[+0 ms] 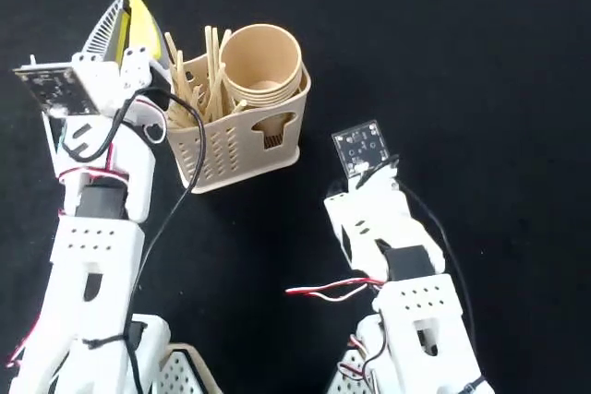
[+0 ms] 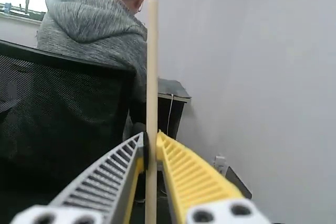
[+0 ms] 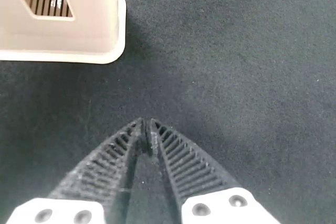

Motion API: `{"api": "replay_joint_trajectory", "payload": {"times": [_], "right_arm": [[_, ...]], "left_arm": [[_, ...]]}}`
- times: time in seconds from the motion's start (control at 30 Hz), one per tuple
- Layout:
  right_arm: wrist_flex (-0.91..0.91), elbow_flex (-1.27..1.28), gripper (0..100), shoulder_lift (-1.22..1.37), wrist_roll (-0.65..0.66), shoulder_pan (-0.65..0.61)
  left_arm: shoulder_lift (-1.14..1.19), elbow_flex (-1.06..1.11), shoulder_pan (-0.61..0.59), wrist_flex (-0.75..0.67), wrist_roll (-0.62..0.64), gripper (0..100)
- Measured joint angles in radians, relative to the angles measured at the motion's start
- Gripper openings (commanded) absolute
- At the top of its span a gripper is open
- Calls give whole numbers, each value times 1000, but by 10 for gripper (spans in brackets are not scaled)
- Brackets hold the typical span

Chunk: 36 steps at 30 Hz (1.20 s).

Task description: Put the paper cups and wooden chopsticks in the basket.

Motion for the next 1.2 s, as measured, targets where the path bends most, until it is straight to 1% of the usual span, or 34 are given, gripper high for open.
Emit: {"api": "replay_joint_trajectory", "payload": {"times": [0.07, 0.13, 0.23, 0.33, 0.4, 0.47, 0.63, 0.7, 0.77, 0.87, 0.97, 1.03, 1.1, 1.2], "right_arm": [[0, 0, 15, 0, 0, 0], [0, 0, 15, 0, 0, 0], [0, 0, 15, 0, 0, 0], [0, 0, 15, 0, 0, 0], [0, 0, 15, 0, 0, 0], [0, 0, 15, 0, 0, 0], [0, 0, 15, 0, 0, 0], [0, 0, 15, 0, 0, 0], [0, 0, 15, 0, 0, 0], [0, 0, 15, 0, 0, 0], [0, 0, 15, 0, 0, 0], [0, 0, 15, 0, 0, 0], [0, 0, 15, 0, 0, 0], [0, 0, 15, 0, 0, 0]], "left_arm": [[-21, 18, 0, 0, 0, 34], [-68, 51, 0, 21, 0, 67], [-178, 89, 11, 106, 0, 127], [-308, 127, 44, 210, 0, 137], [-374, 152, 69, 252, 0, 137], [-410, 163, 87, 265, 0, 137], [-422, 172, 91, 270, 0, 134], [-427, 172, 69, 270, 0, 134], [-440, 166, 14, 293, 0, 137], [-453, 94, -115, 430, -2, 138], [-414, -46, -242, 669, -2, 138], [-347, -150, -328, 838, -15, 138], [-255, -245, -391, 982, -61, 138], [-94, -361, -434, 1122, -132, 138]]}}
